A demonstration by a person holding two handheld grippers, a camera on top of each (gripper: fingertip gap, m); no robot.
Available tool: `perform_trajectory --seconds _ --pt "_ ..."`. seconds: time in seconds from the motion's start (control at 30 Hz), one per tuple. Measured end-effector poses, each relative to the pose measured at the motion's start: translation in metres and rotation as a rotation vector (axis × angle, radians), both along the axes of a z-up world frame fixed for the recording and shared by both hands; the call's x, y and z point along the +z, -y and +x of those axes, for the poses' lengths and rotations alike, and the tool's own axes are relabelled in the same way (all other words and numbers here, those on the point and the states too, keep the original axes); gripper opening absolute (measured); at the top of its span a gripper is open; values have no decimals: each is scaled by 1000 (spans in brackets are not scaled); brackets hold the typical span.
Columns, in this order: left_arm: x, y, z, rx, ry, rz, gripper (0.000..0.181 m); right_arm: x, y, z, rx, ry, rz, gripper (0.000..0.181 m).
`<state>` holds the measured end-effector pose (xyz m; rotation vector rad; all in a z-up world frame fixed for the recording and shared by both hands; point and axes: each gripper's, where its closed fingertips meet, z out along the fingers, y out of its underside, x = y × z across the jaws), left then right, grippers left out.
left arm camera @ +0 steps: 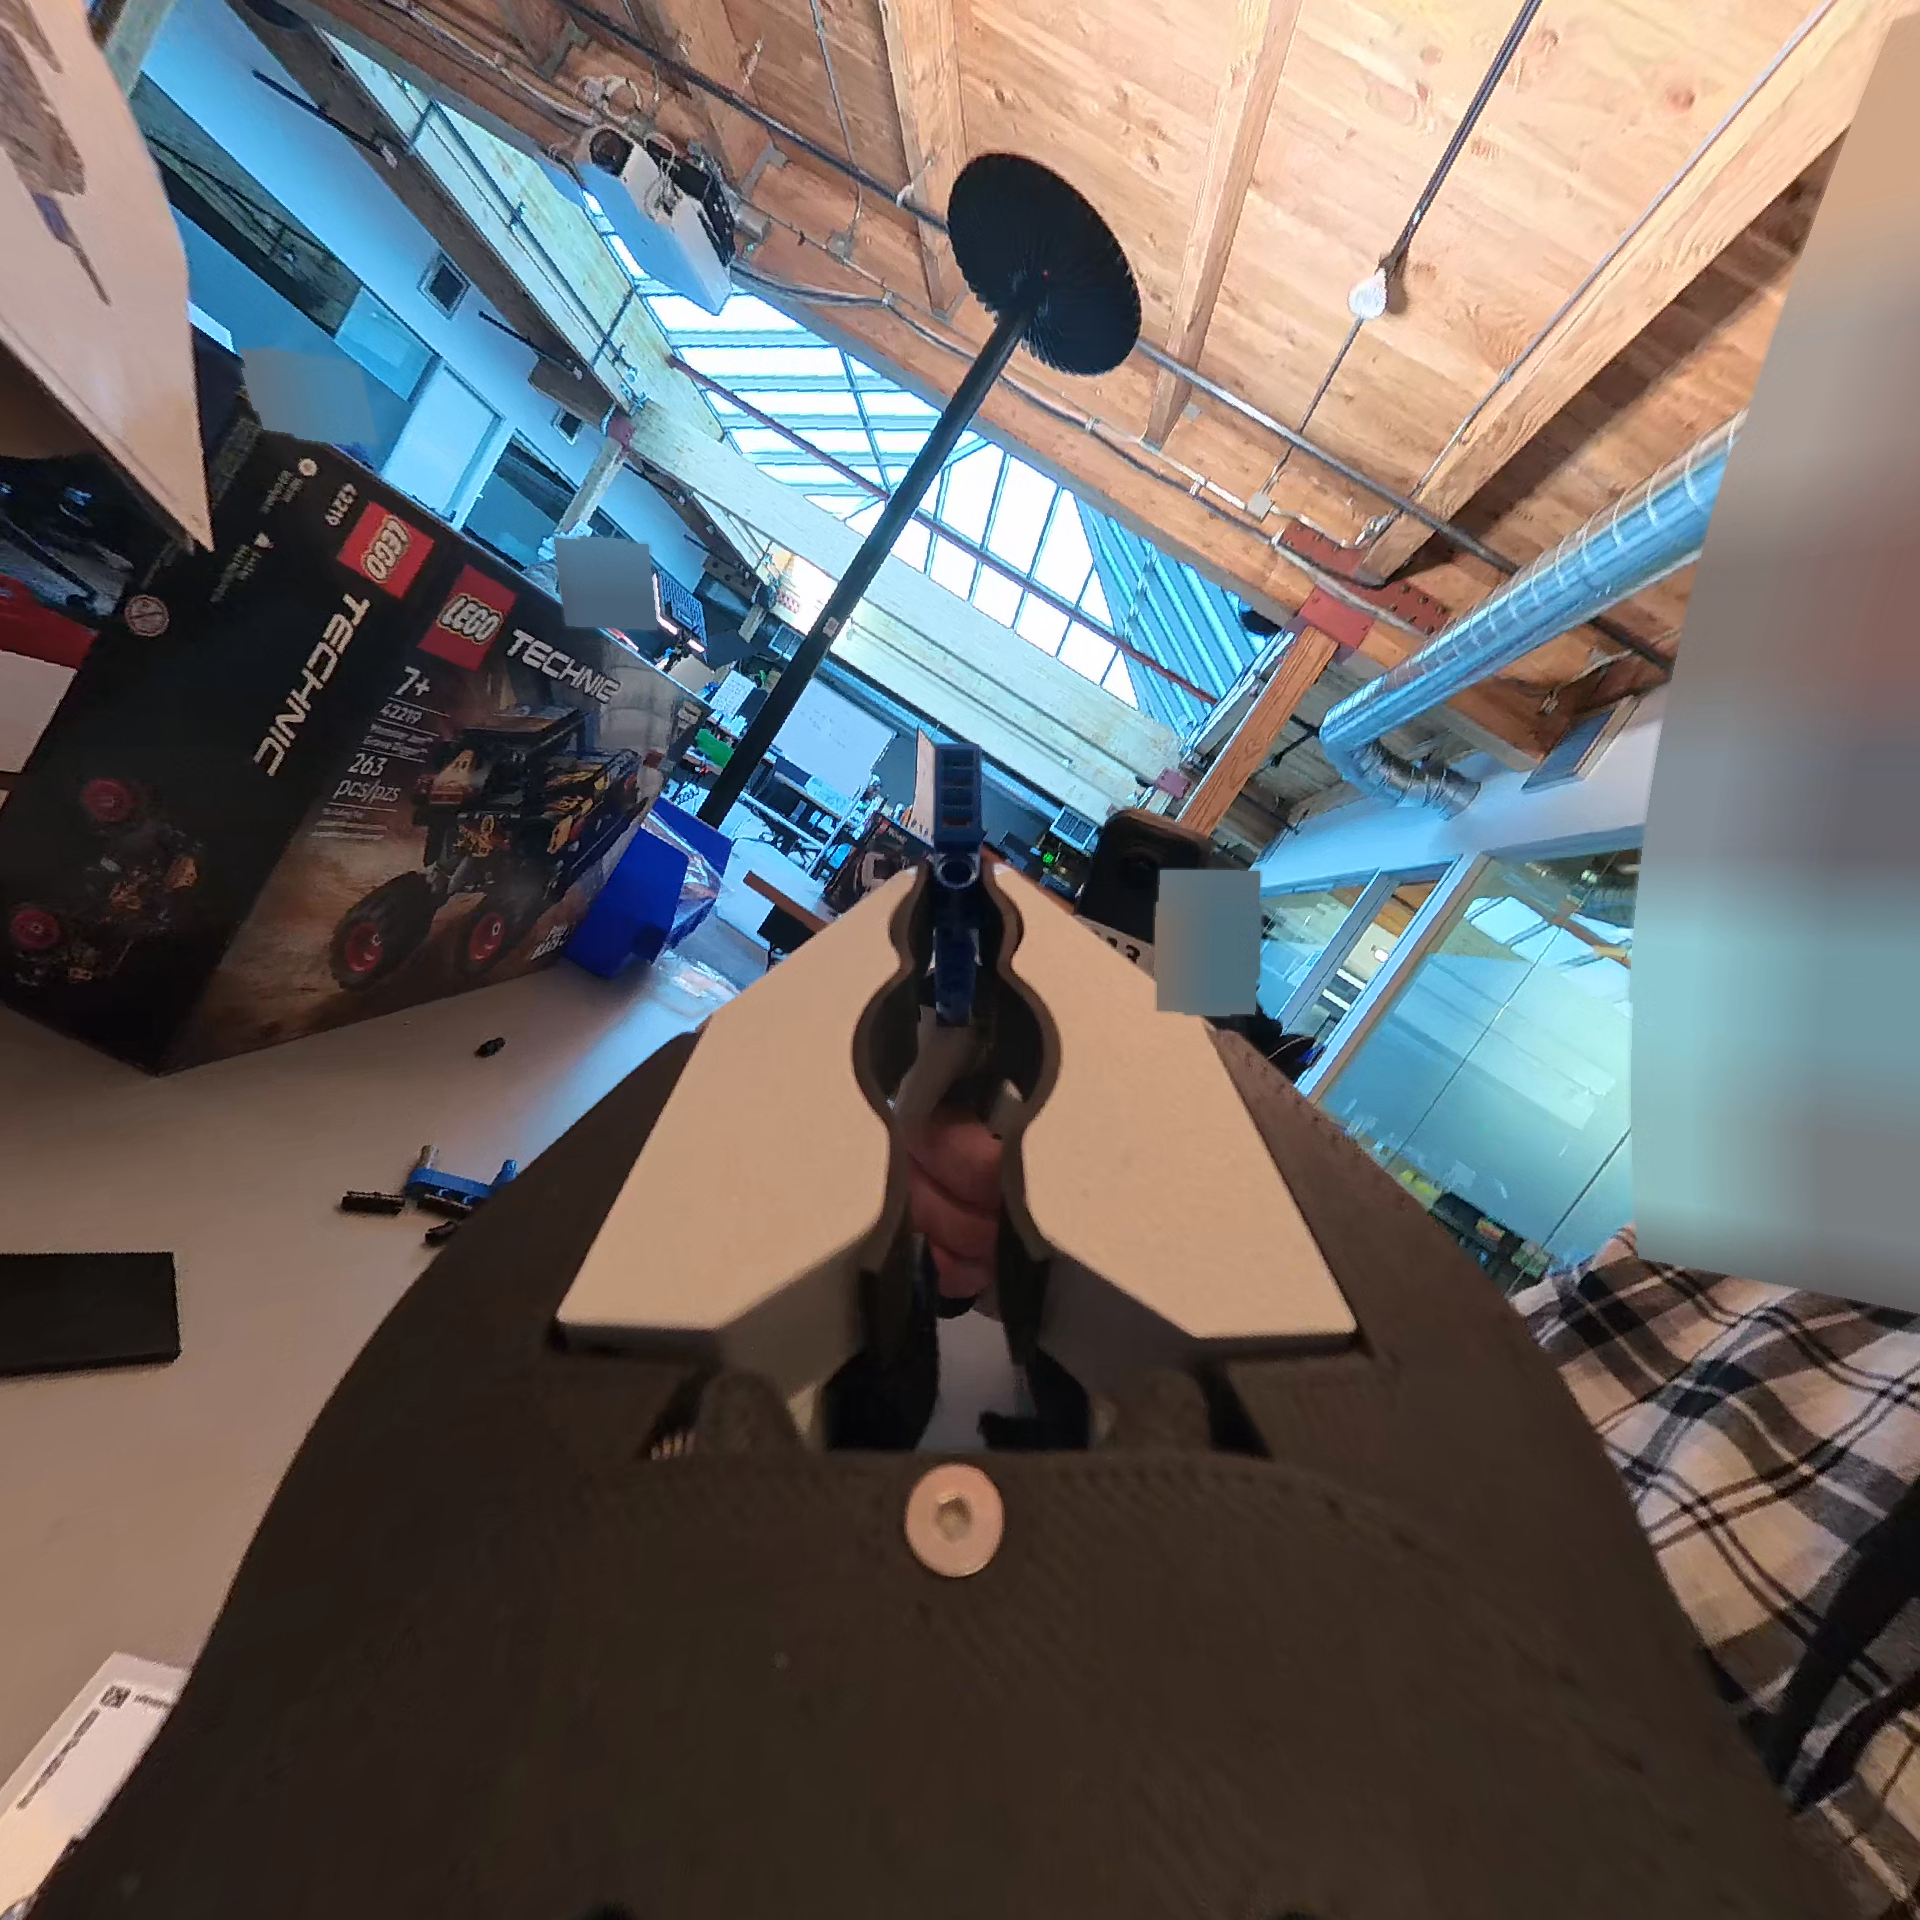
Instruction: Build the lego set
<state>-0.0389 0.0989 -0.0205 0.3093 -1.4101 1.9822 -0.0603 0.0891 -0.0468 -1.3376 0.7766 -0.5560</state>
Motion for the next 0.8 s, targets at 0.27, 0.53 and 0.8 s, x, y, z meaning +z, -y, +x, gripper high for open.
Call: perform_trajectory --seconds 0.27,0.53,0.8 --pt "1 -2 5 0 -33 -14 6 -2 0 0 -11 2 -26 21" --pt "1 -3 6 2 -41 -16 6 -4 1 1 -16 -6 -36 23" --pt "2 -3 6 4 -35 -18 6 -6 1 1 -18 -9 -39 24"
